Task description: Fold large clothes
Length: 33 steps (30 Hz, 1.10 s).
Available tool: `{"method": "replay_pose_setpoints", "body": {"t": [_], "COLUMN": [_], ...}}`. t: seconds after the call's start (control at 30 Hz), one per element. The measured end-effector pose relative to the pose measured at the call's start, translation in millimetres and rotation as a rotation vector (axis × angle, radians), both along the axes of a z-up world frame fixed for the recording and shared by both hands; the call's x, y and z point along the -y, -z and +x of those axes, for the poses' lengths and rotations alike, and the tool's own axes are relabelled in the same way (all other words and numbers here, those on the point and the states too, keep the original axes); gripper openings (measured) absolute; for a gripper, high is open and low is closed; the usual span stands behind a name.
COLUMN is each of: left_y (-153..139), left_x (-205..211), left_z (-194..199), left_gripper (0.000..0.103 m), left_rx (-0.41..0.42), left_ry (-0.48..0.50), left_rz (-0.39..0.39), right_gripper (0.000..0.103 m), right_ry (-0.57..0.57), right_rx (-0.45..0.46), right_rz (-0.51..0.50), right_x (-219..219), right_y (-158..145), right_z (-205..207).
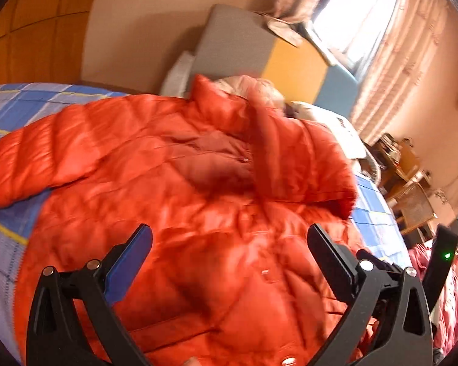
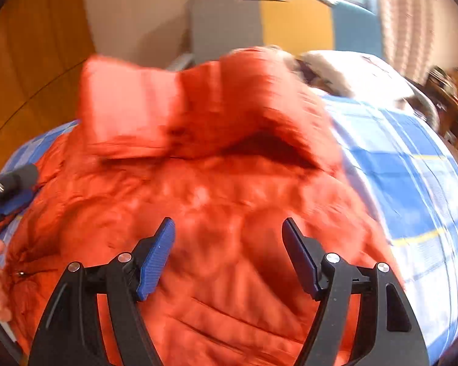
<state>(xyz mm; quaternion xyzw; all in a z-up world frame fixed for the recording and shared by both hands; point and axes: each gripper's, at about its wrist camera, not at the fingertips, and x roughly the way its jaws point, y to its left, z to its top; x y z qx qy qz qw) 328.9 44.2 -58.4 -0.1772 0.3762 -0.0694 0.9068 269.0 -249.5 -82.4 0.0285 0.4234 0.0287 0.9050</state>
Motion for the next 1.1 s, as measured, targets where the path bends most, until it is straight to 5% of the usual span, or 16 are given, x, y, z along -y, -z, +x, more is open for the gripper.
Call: {"method": "replay_pose_setpoints", "body": {"t": [0.17,0.47,0.5,0.53,0.63,0.83,1.1], "left_y": [22,53,54,54,47,33,60], "left_x": [0,-30,-30,-30,-37,-68,-84], "left_z": [42,112,117,121,121,98,97], "left_gripper": [0.1,0.073,0.058,0.028,0.008,0.005,0.005], "left_rx": [-0.065,-0.175,-0.178,-0.18,-0.146,-0.104,-0.191], "left_ry": [-0.019,-0.102,-0.091,-0.071,-0.051,-0.101,-0.152], "left_rz": [-0.038,-0.113,-0.114,-0.114,-0.109,-0.048,0.055], "right_gripper": [0.072,0.072,0.072,0.072,0.072,0.071,0.068], "right_ry": [0.074,0.197,0.206,0.209,0.209,0.183,0.18], "right_rx": [-0.015,0.0,0.009,0.016,0.038,-0.004,-0.129], "right_rz": [0.018,0.073,0.08,0.082,0.094,0.064,-0.066], "right_x": [23,51,53,54,55,42,18], "right_y": [1,-2,-5,-7,-13,0,40], "right_z": [6,32,36,39,51,89,123]}}
